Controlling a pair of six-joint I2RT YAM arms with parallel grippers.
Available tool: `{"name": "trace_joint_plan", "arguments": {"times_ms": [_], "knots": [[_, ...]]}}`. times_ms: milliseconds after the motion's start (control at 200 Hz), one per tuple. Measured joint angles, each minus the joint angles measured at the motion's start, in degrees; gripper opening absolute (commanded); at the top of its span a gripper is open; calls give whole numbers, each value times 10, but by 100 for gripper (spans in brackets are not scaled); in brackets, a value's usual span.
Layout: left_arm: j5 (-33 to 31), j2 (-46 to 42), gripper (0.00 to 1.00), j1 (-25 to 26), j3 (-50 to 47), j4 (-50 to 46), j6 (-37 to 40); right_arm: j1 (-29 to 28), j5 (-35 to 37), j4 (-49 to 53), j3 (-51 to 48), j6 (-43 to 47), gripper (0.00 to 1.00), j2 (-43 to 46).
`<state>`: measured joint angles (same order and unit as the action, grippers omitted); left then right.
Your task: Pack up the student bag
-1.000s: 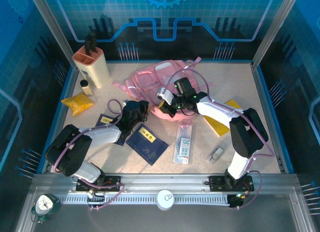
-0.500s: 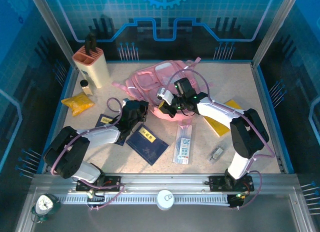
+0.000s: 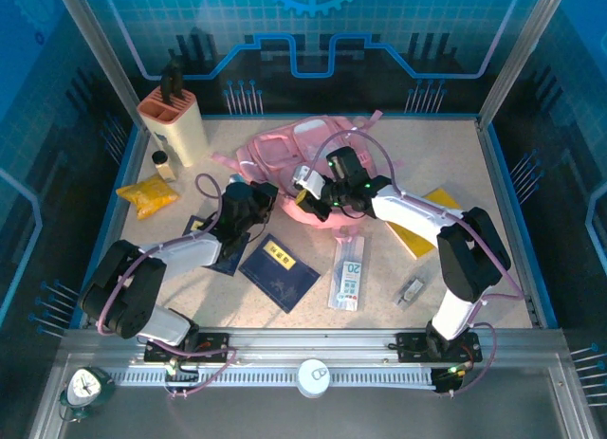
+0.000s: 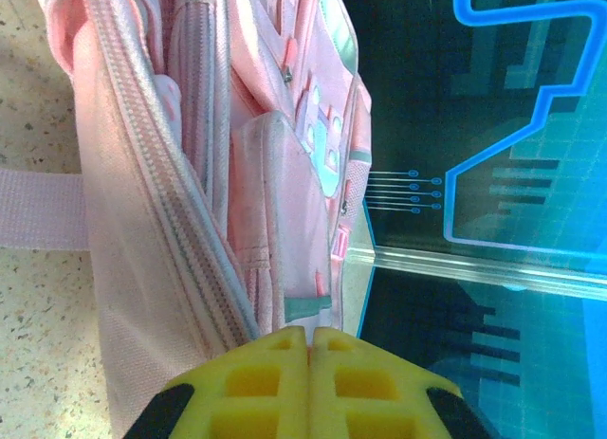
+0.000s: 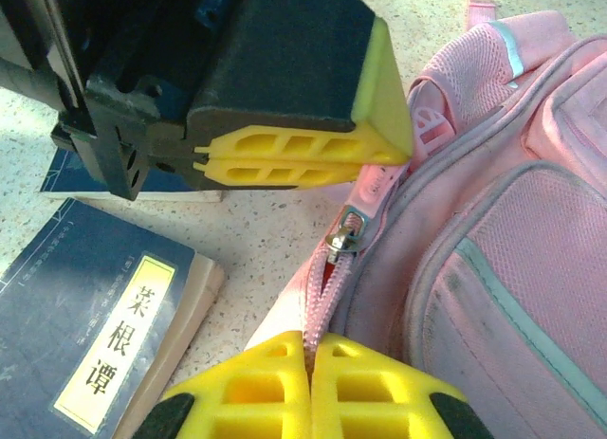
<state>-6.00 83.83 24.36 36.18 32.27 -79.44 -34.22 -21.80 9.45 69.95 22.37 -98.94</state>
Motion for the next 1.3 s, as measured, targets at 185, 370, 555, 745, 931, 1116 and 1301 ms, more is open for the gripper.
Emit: {"name": "trace_joint_plan", "arguments": {"times_ms": [185, 370, 555, 745, 931, 1116, 1301], "knots": [[30, 0, 0, -31, 6, -11, 17, -10, 19, -1, 6, 8, 0, 0], [-42, -1, 0, -116, 44, -103, 20, -14, 32, 60, 0, 11, 0, 16], [-40, -22, 12, -96, 76, -181, 35, -26, 40, 59, 1, 10, 0, 17], [28, -42, 48, -93, 92, -222, 94, -26, 46, 49, -7, 23, 0, 34], [123, -42, 62, -96, 155, -318, 213, -24, 59, 62, -11, 60, 0, 56], [176, -41, 70, -85, 170, -375, 282, -19, 90, 131, 3, 115, 12, 55], [180, -25, 73, -63, 177, -426, 323, -24, 98, 151, 1, 83, 55, 70]]}}
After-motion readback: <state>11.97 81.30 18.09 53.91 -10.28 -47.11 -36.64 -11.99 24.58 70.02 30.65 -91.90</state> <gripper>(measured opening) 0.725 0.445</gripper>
